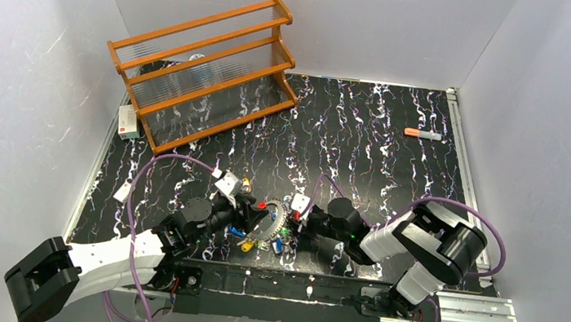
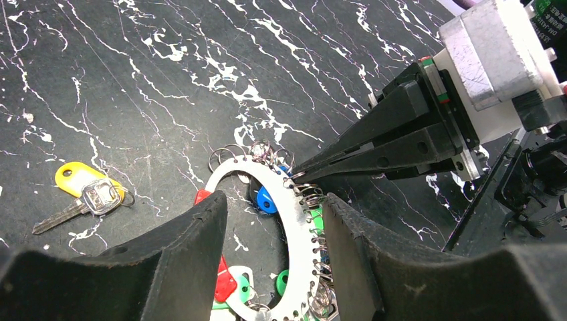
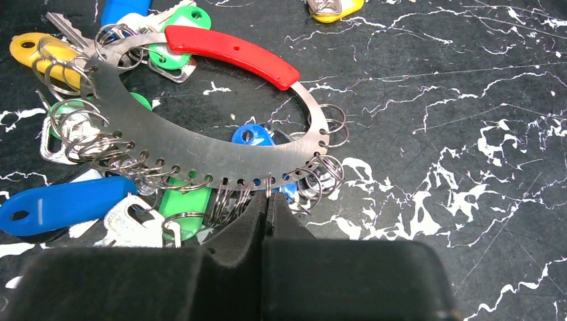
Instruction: Put the keys on the keyring
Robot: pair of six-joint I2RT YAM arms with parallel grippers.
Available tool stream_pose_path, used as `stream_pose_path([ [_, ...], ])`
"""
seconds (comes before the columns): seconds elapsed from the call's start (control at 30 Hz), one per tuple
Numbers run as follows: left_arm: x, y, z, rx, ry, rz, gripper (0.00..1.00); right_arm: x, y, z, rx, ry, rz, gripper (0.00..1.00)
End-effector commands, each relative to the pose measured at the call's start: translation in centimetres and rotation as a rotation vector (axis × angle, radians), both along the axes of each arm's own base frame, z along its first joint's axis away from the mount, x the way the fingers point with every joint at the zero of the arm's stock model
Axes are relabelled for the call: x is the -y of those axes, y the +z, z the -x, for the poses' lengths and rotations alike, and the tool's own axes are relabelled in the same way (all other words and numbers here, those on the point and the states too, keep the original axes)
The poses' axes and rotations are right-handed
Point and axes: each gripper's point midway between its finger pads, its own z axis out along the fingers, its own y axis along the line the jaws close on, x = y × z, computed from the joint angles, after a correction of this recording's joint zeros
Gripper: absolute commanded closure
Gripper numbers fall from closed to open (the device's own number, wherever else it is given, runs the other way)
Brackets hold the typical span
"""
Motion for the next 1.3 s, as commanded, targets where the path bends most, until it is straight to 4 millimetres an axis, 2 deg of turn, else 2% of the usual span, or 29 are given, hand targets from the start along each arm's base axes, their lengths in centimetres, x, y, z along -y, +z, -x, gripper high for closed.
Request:
stream_pose_path([
  [0.0, -0.3, 0.5, -0.3, 0.025, 0.013, 0.003, 0.48, -0.9, 2.3, -0.5, 0.049, 0.006, -0.044, 0.99],
  [0.27, 0.0, 1.4, -0.3, 0.084, -0.022, -0.019, 0.48, -0.7, 5.5, -0.5, 0.092, 0.002, -0.097, 0.99],
  [0.5, 0.9, 3.2, 0.3, 0.193, -0.115, -0.042, 0.46, -1.3, 8.9, 0.8, 0.078, 0.071, -0.171, 0.99],
  [0.67, 1.5, 3.9, 1.0, 0.278, -0.193, -0.057, 0.45, -1.6, 10.6, 2.4, 0.049, 0.154, -0.233, 0.99],
  [0.93, 2.3, 4.0, 2.9, 0.429, -0.332, -0.060, 0.45, -1.5, 12.4, 4.4, -0.033, 0.224, -0.344, 0.99],
  [1.03, 2.2, 4.6, 3.4, 0.488, -0.347, -0.024, 0.45, -1.2, 13.0, 5.1, -0.056, 0.236, -0.387, 0.99],
  [1.17, 2.6, 5.7, 4.1, 0.544, -0.385, 0.002, 0.45, -1.0, 13.6, 5.3, -0.072, 0.233, -0.421, 0.99],
  [1.27, 2.5, 5.1, 4.6, 0.553, -0.408, -0.005, 0.45, -1.0, 14.0, 5.4, -0.082, 0.239, -0.435, 0.99],
])
